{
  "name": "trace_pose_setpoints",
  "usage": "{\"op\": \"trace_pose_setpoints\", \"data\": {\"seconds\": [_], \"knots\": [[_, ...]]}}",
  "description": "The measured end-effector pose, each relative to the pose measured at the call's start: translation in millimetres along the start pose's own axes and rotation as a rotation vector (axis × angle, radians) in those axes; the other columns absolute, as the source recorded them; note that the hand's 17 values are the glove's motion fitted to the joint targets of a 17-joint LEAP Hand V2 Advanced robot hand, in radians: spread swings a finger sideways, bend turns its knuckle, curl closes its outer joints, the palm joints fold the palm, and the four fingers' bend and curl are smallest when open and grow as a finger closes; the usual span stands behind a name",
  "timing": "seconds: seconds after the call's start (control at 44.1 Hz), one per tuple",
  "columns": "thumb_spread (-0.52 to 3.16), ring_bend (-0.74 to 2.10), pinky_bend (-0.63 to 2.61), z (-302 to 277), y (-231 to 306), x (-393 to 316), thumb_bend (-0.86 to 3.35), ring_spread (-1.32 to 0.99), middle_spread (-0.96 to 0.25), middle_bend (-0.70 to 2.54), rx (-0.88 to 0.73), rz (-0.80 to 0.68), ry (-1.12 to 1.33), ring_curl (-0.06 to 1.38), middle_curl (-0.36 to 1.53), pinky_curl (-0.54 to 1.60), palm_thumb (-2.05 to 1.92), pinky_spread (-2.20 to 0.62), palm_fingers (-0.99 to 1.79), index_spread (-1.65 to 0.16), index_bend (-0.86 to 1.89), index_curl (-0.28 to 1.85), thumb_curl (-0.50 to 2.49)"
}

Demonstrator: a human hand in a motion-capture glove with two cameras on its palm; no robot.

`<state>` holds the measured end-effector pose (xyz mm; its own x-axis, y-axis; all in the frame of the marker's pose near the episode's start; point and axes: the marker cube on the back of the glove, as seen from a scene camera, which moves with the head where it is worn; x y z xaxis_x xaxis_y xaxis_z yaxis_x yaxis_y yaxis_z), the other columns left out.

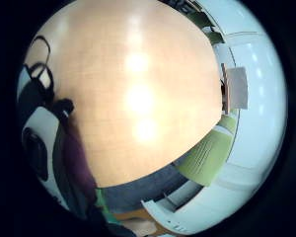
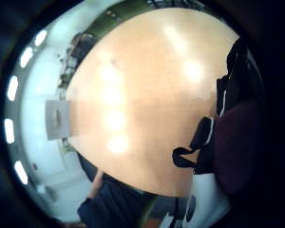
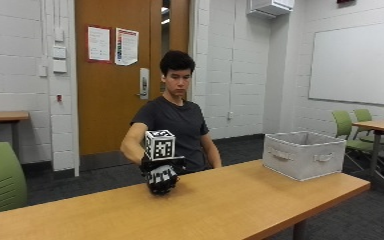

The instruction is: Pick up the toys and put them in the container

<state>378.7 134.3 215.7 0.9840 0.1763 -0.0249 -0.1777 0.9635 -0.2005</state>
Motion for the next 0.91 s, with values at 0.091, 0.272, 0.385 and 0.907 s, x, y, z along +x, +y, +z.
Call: {"op": "trace_pose_setpoints", "data": {"seconds": [0.091,0.272,0.385,0.907], "knots": [[1.05,1.00,0.83,-9,-7,0,0.25,-0.41,-0.33,0.59,-0.039,0.020,-0.021,0.31,0.54,0.29,0.59,-0.37,1.11,-0.38,0.47,0.67,0.48],[0.92,1.12,0.84,-62,-21,-18,0.25,-0.42,-0.38,0.70,-0.029,0.011,-0.048,0.39,0.62,0.32,0.65,-0.44,1.14,-0.39,0.41,0.76,0.57],[0.86,1.14,0.84,-118,-31,-47,0.25,-0.42,-0.39,0.74,-0.019,-0.004,-0.054,0.41,0.65,0.33,0.65,-0.46,1.15,-0.40,0.42,0.83,0.62],[0.73,1.18,0.88,-331,-20,-346,0.22,-0.42,-0.42,0.80,0.272,-0.367,-0.127,0.47,0.73,0.38,0.62,-0.47,1.11,-0.44,0.40,1.10,0.82]]}}
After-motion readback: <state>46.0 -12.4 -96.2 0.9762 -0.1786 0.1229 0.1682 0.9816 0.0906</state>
